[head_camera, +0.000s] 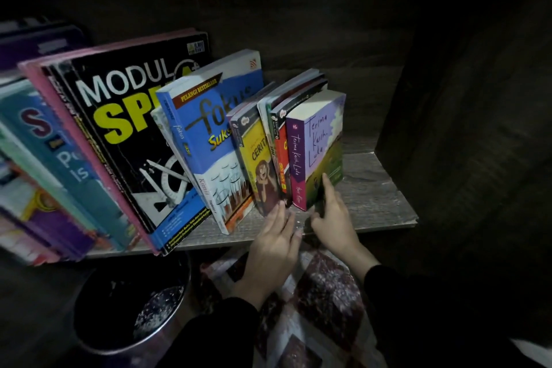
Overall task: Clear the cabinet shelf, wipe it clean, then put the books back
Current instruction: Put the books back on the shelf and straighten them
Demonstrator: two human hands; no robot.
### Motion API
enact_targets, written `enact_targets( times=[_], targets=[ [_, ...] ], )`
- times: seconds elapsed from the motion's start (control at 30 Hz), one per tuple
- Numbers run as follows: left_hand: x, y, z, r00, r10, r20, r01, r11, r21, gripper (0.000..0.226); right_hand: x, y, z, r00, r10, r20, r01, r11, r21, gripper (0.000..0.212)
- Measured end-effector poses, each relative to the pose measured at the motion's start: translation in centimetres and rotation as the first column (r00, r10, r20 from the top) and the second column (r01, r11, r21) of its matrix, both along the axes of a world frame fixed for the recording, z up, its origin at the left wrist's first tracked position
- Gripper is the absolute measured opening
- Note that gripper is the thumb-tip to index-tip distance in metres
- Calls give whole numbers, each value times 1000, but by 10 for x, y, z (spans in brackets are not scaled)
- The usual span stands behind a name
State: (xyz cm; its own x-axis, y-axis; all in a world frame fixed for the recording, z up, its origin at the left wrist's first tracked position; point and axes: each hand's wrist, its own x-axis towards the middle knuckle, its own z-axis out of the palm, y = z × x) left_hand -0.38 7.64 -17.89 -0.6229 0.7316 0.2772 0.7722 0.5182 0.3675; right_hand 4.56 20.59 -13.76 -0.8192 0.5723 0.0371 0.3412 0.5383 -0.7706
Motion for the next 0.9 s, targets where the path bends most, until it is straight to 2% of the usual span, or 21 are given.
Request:
enact_targets(
  times=[0.07,0.17,0.23,0.33,0.47,0.57,0.67,0.8,0.9],
  targets=[
    [-2,0,0,1000,-15,-2,15,999,-42,68,2,0,1,1000,-1,-12,1,999,-46,87],
    [1,-4,-5,994,-111,-1,110,986,-124,61,4,0,4,1000,-13,-26,10,995,-102,85],
    [9,-5,2,979,-168,111,175,983,-54,59,6,0,6,1000,-12,-15,10,991,-130,82],
    [12,-2,11,961,-146,233,130,988,80,48,5,6,12,1000,-11,-8,9,986,-166,73],
    [10,11,34,978,-7,208,-50,963,265,38,3,20,23,999,-44,-10,43,992,-115,60],
    [2,23,48,961,150,231,-229,900,370,64,-3,31,33,999,-31,-43,25,989,-146,72],
    [-2,33,57,946,190,264,-277,896,347,86,-10,39,39,999,-4,-33,-3,976,-219,92],
    [-2,44,61,916,227,331,-337,882,330,94,-20,55,44,997,-55,-63,28,932,-362,92],
    [-2,54,64,878,283,386,-429,821,376,98,-32,72,50,995,-56,-78,15,896,-444,91]
  ],
)
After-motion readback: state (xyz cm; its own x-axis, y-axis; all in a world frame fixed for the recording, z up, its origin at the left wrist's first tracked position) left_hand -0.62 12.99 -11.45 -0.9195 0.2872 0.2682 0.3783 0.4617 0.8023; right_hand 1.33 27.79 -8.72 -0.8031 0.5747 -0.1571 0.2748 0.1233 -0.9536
